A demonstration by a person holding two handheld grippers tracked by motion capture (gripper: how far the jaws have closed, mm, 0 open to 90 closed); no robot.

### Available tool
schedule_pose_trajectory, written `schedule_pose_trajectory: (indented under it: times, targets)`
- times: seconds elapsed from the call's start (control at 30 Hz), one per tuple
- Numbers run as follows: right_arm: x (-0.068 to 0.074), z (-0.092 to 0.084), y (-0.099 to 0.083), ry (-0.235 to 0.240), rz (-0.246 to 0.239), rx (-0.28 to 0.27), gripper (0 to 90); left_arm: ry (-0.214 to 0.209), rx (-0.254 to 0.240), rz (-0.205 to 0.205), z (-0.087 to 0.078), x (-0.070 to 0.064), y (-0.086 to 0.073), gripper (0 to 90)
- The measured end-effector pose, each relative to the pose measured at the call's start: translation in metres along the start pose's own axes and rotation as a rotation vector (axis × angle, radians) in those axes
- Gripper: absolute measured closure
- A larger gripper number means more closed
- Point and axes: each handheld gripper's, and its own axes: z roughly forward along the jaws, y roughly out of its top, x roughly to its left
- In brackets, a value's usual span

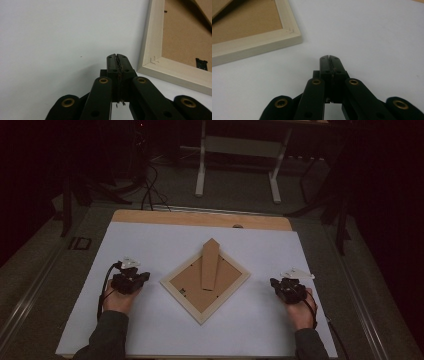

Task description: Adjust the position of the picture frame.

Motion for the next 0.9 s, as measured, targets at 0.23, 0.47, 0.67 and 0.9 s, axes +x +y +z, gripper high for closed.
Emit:
schedule_pose_trajectory:
  times: [0.23, 0.47, 0.67, 0.9]
  targets:
    - [0.013, 0.007, 0.007, 0.027, -0.024, 0.009, 90.0, -0.008, 0.016, 0.0, 0.01, -0.001, 0.0, 90.0]
    - [0.025, 0.015, 0.01, 0.047, -0.038, 0.019, 90.0, -0.016, 0.028, 0.012, 0.017, -0.003, 0.0, 90.0]
    - [0.033, 0.021, 0.011, 0.061, -0.05, 0.032, 90.0, -0.027, 0.038, 0.019, 0.023, -0.006, 0.001, 90.0]
    - [0.045, 0.03, 0.01, 0.087, -0.064, 0.053, 90.0, -0.036, 0.046, 0.047, 0.028, -0.014, 0.006, 90.0]
